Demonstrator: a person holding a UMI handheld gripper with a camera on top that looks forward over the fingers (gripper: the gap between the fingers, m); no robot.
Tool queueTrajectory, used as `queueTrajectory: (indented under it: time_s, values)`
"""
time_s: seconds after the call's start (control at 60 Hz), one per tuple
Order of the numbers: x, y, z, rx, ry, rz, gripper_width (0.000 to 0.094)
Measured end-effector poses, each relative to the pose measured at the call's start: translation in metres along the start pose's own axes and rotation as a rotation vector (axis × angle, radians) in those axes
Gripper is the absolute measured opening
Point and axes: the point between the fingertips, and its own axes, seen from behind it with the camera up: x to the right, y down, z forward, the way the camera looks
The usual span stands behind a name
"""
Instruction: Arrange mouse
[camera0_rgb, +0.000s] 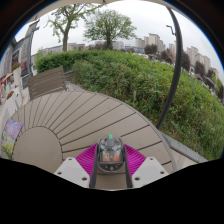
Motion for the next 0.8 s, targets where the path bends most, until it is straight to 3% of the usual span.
queueTrajectory:
  time_s: [0.2, 0.35, 0.433, 0.6, 0.8]
  values:
    - [-0.022, -0.066, -0.044, 0.059, 0.009, 0.056, 0.0362]
    - [-0.138, -0.115, -0.090, 0.088, -0.147, 0.075, 0.0362]
    - [-0.210, -0.122, -0.111, 0.108, -0.182, 0.030, 0.0362]
    - [-0.364, -0.086, -0.133, 0.069, -0.274, 0.045, 0.0364]
    - [-0.472, -0.014, -0.101, 0.021, -0.250, -0.008, 0.0377]
